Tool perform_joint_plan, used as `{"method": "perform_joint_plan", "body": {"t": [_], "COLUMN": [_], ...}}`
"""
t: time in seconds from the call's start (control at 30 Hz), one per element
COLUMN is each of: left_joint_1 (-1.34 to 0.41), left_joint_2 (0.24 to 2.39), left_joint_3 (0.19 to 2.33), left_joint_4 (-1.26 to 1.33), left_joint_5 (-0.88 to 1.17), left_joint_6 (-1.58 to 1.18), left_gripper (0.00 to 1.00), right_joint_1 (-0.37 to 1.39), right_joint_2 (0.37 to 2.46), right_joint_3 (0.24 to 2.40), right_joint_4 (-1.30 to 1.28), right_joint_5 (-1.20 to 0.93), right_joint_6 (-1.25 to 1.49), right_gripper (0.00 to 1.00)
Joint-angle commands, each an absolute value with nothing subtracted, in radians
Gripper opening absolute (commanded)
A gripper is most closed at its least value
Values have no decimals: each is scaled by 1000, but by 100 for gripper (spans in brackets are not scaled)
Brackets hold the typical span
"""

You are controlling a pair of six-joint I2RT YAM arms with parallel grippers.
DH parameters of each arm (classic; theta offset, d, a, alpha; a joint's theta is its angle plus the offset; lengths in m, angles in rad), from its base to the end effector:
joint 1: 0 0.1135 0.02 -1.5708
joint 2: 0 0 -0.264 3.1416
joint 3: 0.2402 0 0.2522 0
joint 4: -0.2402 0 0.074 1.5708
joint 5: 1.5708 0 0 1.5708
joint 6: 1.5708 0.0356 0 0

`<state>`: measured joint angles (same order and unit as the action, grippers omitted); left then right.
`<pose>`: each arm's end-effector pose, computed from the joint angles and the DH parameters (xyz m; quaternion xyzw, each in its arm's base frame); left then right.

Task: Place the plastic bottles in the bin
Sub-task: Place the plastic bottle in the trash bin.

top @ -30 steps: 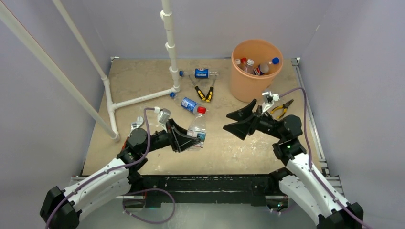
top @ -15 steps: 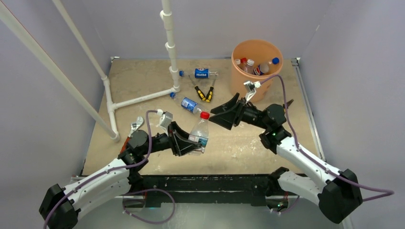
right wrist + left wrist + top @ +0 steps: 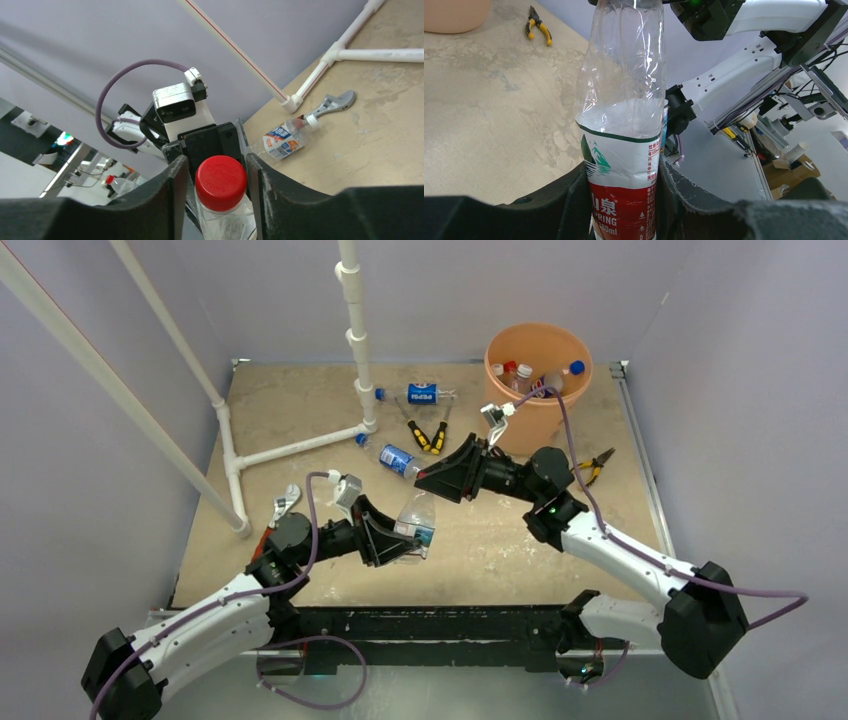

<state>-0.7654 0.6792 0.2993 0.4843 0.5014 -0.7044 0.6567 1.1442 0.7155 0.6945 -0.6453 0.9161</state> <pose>0.1100 -0.1294 0.2552 0.2040 0.6424 -0.6058 0.4227 0.1907 0.1741 0.3335 -0.1753 0.6036 0.6694 0.3961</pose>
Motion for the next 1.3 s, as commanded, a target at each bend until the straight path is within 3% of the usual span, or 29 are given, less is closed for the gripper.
{"method": "perform_joint_plan", "body": {"t": [0.0, 0.07, 0.1, 0.17, 0.2, 0.27, 0.37, 0.4, 0.47, 0.6, 0.77, 1.0, 1.1, 1.23, 1.27], "left_joint_1": [-770, -770, -770, -770, -771, -770, -771, -770, -771, -770, -782, -855, -865, -867, -867], "left_joint_2": [665, 661, 661, 665, 671, 698, 737, 742, 746, 838, 1047, 1101, 1108, 1087, 1076], "left_joint_3": [327, 327, 327, 334, 345, 395, 491, 506, 507, 507, 548, 563, 562, 552, 549], "left_joint_4": [493, 491, 490, 483, 465, 385, 267, 270, 335, 520, 718, 752, 752, 751, 747], "left_joint_5": [479, 472, 470, 461, 448, 416, 367, 365, 376, 495, 687, 666, 652, 625, 615], "left_joint_6": [-673, -672, -672, -678, -683, -675, -651, -647, -649, -664, -735, -680, -669, -659, -654], "left_gripper": [0, 0, 0, 0, 5, 35, 66, 82, 92, 97, 90, 80, 64, 33, 26], "right_joint_1": [668, 673, 673, 673, 673, 675, 677, 678, 678, 678, 679, 678, 678, 679, 679], "right_joint_2": [1144, 1139, 1136, 1123, 1114, 1084, 983, 944, 872, 779, 707, 714, 729, 747, 747], "right_joint_3": [765, 768, 768, 769, 768, 766, 768, 763, 750, 709, 651, 636, 631, 655, 663], "right_joint_4": [690, 675, 665, 643, 631, 604, 466, 416, 361, 361, 424, 455, 486, 446, 423], "right_joint_5": [-640, -641, -639, -632, -630, -629, -598, -561, -552, -574, -573, -548, -563, -555, -549], "right_joint_6": [894, 887, 879, 858, 846, 788, 605, 555, 482, 444, 475, 533, 560, 567, 563], "right_gripper": [45, 38, 29, 2, 0, 0, 0, 0, 0, 0, 0, 0, 0, 0, 11]}}
